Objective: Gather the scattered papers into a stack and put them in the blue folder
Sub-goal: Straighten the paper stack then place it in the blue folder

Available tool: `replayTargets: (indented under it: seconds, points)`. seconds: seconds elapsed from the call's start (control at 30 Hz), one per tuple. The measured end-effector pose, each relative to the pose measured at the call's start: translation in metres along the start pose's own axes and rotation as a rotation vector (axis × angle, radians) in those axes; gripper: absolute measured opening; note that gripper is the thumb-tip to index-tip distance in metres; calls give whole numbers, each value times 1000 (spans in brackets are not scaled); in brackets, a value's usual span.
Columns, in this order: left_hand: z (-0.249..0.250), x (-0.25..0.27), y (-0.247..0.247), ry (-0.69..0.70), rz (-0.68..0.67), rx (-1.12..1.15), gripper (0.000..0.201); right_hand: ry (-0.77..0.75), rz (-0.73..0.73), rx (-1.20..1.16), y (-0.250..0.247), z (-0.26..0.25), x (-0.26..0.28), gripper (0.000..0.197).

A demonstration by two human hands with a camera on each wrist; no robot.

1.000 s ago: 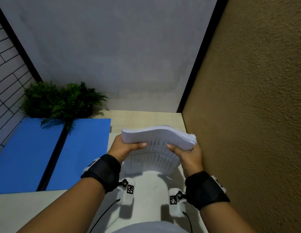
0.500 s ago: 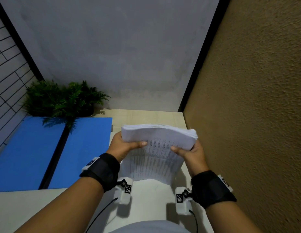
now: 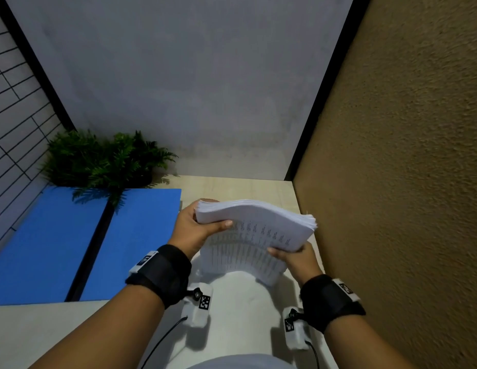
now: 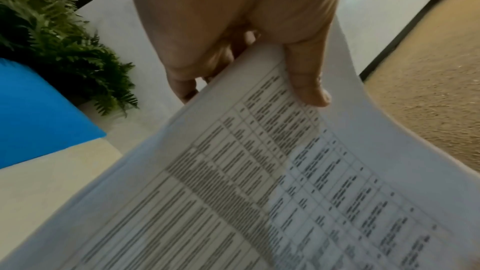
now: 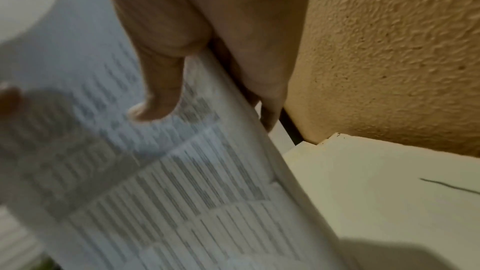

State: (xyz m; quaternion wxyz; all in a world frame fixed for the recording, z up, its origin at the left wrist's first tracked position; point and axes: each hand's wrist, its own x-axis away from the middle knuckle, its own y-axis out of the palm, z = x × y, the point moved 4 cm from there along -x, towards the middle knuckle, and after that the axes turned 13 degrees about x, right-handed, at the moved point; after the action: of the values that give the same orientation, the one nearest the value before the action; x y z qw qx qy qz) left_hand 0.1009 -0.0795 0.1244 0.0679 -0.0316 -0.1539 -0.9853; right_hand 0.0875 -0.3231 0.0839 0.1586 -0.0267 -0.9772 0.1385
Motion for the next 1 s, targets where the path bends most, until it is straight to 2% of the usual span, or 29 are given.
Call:
replayTargets:
  seconds: [0.07, 0.13, 0.2, 0.23, 0.27, 0.33, 0.37, 0.43, 0.5, 0.57, 0.6, 0.67, 0.73, 0.8, 0.83, 0.93, 1.0]
  points:
    - [17, -1, 0, 109, 13, -134, 54, -56, 126, 110, -2, -10, -2, 21]
    - [45, 1, 1, 353, 57, -414, 71, -129, 182, 198, -5, -30, -2, 18]
    - [66, 0, 8, 563, 21, -683, 82, -234, 175, 313, -6, -54, -2, 14]
    - [68, -4, 11, 553, -45, -743, 79, -313, 157, 414, -4, -66, 0, 13]
    - [66, -8, 15, 459, -113, -748, 67, -404, 146, 510, 0, -77, 3, 11]
    - [55, -10, 19, 198, -173, -611, 29, -542, 153, 607, 8, -93, 9, 6]
    - [48, -10, 19, 134, -158, -515, 18, -558, 153, 608, 9, -97, 10, 5]
    - [40, -8, 9, 110, -98, -410, 9, -502, 127, 634, 5, -96, 9, 10]
    - [36, -7, -7, 94, -30, -301, 19, -359, 83, 749, -11, -79, 0, 20]
    - [33, -9, -27, 51, 34, -182, 21, -197, 87, 739, -38, -58, -6, 27]
    - [33, -9, -36, 38, 55, -135, 20, -150, 118, 655, -52, -49, -8, 29]
    - [32, -8, -50, 28, 84, -53, 20, -113, 154, 309, -70, -37, -6, 33]
    - [26, -7, -56, 16, 106, 18, 20, -53, 63, -78, -67, -24, -4, 45]
    - [15, -6, -52, -12, 125, 93, 19, -19, -25, -216, -50, -13, -7, 63]
    - [7, -5, -50, -29, 133, 114, 19, -30, -12, -221, -40, -10, -7, 62]
    - [-18, -3, -46, -85, 160, 125, 25, -50, 243, -190, -23, -5, -1, 30]
    - [-35, -3, -50, -106, 197, 114, 32, -77, 294, -157, -18, 0, 4, 30]
